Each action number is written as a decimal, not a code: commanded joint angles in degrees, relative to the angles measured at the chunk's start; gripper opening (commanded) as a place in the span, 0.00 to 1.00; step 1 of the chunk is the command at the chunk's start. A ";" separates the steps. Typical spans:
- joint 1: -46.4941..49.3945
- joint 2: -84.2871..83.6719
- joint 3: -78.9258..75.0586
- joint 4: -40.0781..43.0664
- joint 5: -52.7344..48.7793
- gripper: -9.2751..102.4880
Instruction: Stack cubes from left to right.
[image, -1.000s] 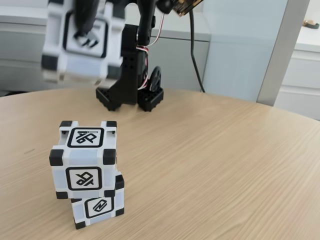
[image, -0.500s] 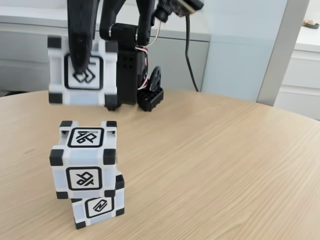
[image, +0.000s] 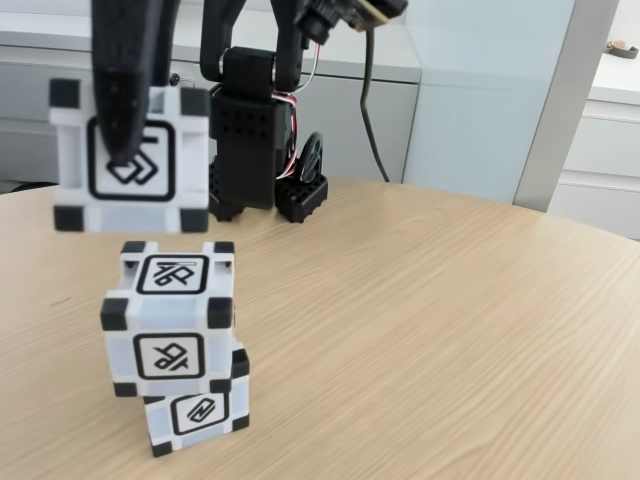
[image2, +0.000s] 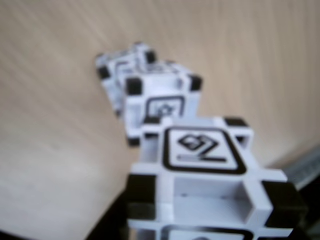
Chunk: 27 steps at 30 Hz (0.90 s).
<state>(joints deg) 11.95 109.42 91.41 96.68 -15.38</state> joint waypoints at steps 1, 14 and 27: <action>0.18 -2.11 -3.43 0.09 0.62 0.08; -0.79 -5.62 -3.43 2.55 -0.26 0.23; -0.79 -1.67 -3.43 2.64 -3.52 0.39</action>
<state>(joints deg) 11.25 104.24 90.53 98.96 -18.63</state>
